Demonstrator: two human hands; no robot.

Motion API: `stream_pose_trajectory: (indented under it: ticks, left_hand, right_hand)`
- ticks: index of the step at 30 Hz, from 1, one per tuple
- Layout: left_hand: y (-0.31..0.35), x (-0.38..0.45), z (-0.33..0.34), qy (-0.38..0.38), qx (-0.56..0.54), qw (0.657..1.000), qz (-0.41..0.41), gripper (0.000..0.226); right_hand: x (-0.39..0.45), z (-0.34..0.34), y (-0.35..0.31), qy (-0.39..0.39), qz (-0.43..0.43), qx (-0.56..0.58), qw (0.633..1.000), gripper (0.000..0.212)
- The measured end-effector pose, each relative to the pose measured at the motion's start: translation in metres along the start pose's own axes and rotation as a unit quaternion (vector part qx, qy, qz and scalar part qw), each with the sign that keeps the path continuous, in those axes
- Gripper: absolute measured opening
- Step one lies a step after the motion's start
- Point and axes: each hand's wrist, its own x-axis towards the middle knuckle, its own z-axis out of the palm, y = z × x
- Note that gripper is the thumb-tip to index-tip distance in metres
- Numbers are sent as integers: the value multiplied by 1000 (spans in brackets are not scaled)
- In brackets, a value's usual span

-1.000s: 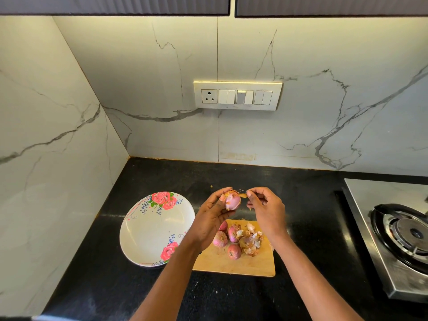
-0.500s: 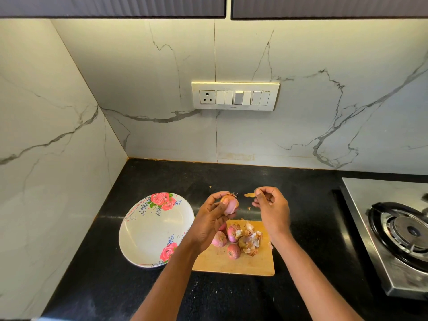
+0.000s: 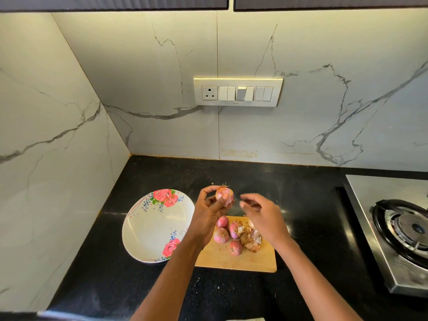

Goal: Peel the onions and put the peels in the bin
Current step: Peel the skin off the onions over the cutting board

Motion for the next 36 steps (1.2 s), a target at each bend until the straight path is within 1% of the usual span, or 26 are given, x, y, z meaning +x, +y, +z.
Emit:
stream_pose_trajectory:
  ticks: [2, 3, 6, 9, 13, 18, 22, 31, 36]
  left_hand:
    - [-1, 1, 0, -3, 38, 999, 19, 45]
    - [-2, 0, 0, -1, 52, 998, 25, 44]
    - [0, 1, 1, 6, 86, 995, 39, 42]
    - [3, 3, 4, -3, 115, 992, 47, 37]
    - [2, 1, 1, 4, 142, 988, 61, 38]
    - [1, -2, 5, -8, 166, 982, 85, 36]
    - [4, -2, 5, -21, 176, 980, 95, 40]
    - [4, -7, 3, -53, 183, 978, 86, 39]
    - [7, -7, -1, -69, 159, 983, 67, 45]
  right_hand:
    - [2, -2, -17, -12, -32, 52, 998, 27]
    - [1, -2, -22, -20, -44, 59, 997, 29]
    - [-1, -1, -24, -8, -70, 51, 996, 32]
    - [-1, -3, -19, 7, -92, 47, 995, 31]
    - [-4, 4, -19, 17, -108, 37, 993, 28]
    - [-7, 7, -19, 63, -97, 43, 992, 24]
    - [-6, 7, -20, 71, -81, 56, 993, 25]
    - [-10, 5, -20, 80, -48, 106, 990, 18]
    - [-2, 2, -11, 98, 6, 121, 988, 11]
